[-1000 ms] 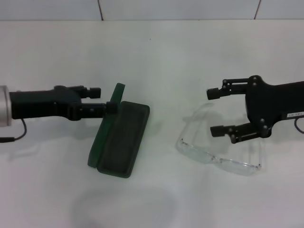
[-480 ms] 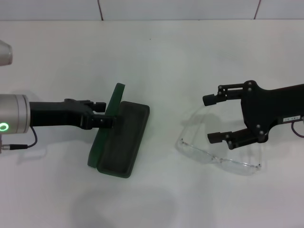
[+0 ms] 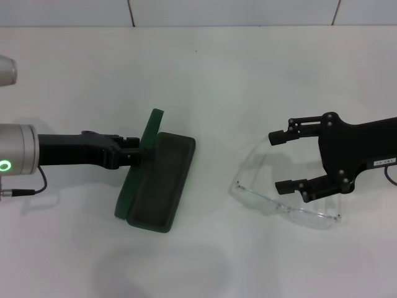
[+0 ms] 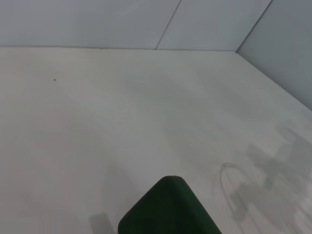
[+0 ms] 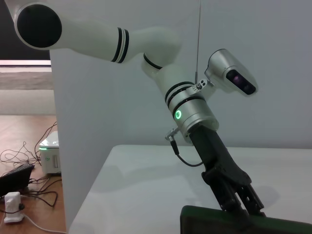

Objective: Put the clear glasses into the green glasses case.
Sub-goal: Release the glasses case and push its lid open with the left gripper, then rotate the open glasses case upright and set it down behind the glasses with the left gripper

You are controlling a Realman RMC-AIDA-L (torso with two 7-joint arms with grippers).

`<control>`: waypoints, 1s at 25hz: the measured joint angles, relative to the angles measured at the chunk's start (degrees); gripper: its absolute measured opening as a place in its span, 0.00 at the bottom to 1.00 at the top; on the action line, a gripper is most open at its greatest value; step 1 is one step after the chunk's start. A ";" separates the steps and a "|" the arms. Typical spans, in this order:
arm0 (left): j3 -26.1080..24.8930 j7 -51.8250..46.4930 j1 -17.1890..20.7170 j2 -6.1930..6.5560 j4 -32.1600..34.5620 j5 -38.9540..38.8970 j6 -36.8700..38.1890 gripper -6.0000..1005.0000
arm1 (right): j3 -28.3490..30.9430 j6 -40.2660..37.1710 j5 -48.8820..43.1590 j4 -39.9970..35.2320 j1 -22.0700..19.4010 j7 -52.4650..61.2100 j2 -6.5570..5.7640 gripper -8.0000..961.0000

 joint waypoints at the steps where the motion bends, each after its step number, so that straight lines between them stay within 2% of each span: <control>1: -0.01 -0.19 -0.06 0.00 0.01 0.05 0.00 0.66 | 0.00 0.01 -0.02 0.00 -0.01 0.00 -0.01 0.81; 8: 0.06 -0.21 -0.23 0.13 0.08 0.13 -0.08 0.49 | 0.00 0.07 -0.04 -0.01 -0.17 -0.01 -0.22 0.81; 25: -0.35 0.09 -2.27 1.31 0.61 0.25 -0.18 0.27 | 0.00 0.14 -0.03 -0.82 -1.61 -0.45 -0.43 0.81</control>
